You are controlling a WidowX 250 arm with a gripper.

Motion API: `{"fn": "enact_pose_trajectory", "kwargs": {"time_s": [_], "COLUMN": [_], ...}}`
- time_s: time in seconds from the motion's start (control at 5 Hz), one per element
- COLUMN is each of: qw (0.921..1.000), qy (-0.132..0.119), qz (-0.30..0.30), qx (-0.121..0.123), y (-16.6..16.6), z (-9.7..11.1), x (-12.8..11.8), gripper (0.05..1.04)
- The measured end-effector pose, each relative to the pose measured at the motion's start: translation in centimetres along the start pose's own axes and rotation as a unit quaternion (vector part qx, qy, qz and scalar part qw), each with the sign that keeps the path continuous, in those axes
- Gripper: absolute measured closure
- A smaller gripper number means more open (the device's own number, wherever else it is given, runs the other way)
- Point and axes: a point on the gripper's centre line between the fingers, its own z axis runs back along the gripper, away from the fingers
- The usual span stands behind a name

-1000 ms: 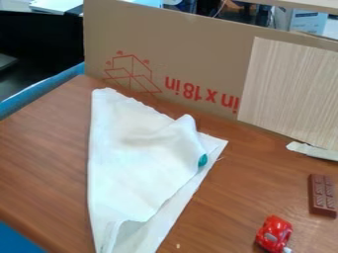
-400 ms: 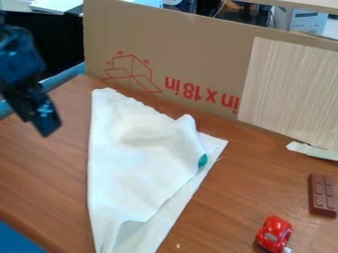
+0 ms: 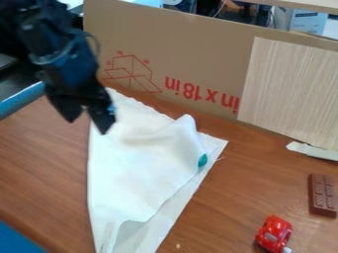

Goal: Unfold the white cloth with a green fthing on it from top right to bottom left

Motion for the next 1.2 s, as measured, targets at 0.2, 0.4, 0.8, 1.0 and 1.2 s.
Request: {"fn": "enact_pose_trajectory", "kwargs": {"time_s": [0.2,0.4,0.8,1.0,1.2], "qw": [0.9987,0.9962,0.9897,0.9861,0.9814], "qy": [-0.010,-0.015,-0.035,-0.051,-0.060], "qz": [0.051,0.085,0.135,0.151,0.174], "qx": [0.001,0.009,0.033,0.047,0.055], "y": [-1.7,-3.3,-5.8,-6.2,-6.2], "z": [-1.3,-3.2,-6.9,-8.2,-9.4], "x": [2.6,4.8,7.4,8.1,8.5], "gripper": [0.082,0.082,0.082,0.082,0.082]}}
